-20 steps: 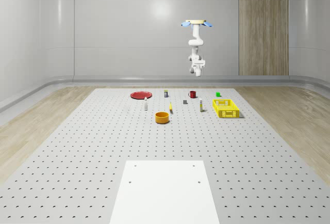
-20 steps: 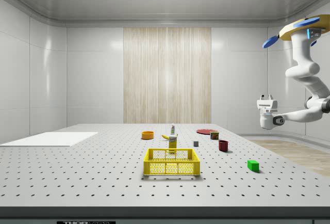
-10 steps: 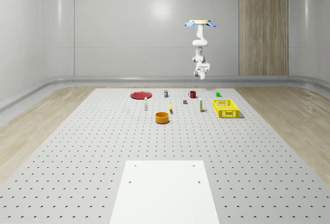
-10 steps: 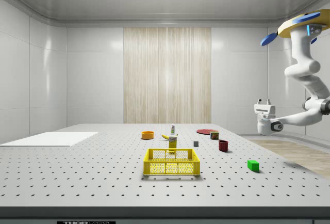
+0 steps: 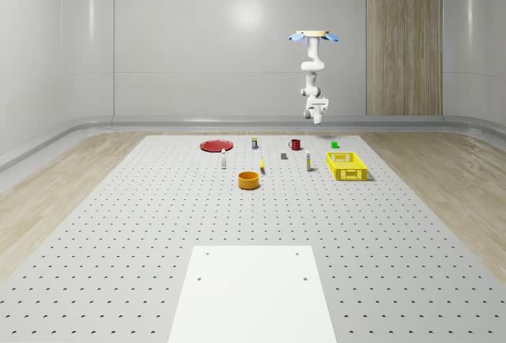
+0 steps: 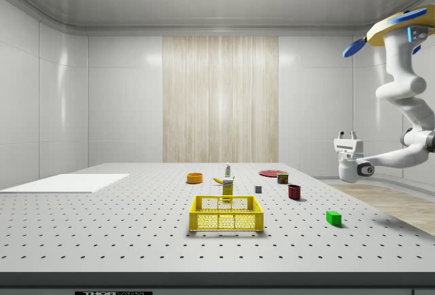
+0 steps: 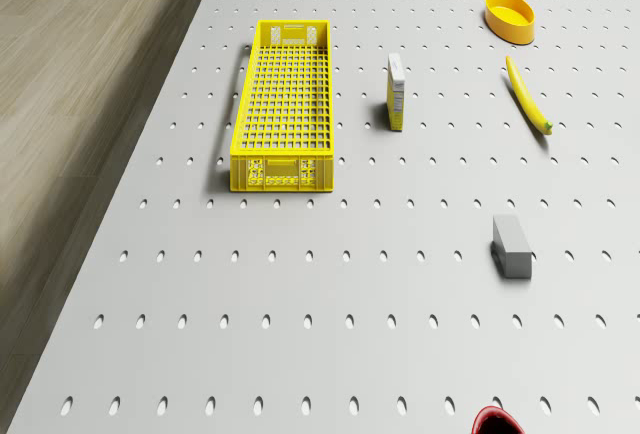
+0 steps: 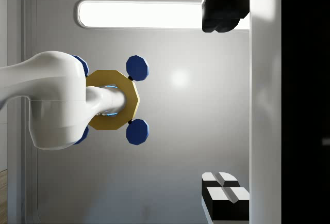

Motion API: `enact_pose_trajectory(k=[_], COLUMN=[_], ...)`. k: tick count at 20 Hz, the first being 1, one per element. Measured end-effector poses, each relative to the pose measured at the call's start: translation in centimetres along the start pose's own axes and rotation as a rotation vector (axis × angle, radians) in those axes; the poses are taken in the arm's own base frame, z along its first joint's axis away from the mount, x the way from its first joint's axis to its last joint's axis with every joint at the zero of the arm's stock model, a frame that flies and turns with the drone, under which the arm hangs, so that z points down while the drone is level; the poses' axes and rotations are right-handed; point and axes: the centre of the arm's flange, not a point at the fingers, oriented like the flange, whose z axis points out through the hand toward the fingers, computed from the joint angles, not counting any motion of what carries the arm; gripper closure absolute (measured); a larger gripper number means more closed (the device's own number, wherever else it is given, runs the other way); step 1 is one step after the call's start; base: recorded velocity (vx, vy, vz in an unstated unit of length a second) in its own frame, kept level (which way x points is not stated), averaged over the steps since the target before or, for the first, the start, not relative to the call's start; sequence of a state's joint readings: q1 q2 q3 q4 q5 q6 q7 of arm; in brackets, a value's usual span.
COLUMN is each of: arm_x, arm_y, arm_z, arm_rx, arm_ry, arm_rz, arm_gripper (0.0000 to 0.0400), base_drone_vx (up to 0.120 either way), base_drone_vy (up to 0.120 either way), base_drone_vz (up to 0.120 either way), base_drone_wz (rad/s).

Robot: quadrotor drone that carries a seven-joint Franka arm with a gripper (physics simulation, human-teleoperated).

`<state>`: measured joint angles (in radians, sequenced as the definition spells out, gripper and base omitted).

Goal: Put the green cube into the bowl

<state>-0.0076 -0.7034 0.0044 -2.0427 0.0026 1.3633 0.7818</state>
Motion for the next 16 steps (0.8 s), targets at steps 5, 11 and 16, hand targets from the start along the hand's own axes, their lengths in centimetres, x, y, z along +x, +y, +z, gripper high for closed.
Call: enact_pose_trajectory(k=[5, 11, 16], arm_x=[-0.03, -0.07, -0.12], arm_y=[0.02, 0.04, 0.04], arm_z=[-0.03, -0.05, -0.05], arm_rx=[0.002, 0.004, 0.005], arm_ry=[0.003, 0.008, 0.013], arm_rz=[0.0, 0.0, 0.0], arm_gripper=[0.0, 0.0, 0.0], base_drone_vx=[0.0, 0.0, 0.072], base_drone_vy=[0.12, 0.12, 0.12], base_drone_vz=[0.0, 0.0, 0.0], base_drone_wz=[0.0, 0.0, 0.0])
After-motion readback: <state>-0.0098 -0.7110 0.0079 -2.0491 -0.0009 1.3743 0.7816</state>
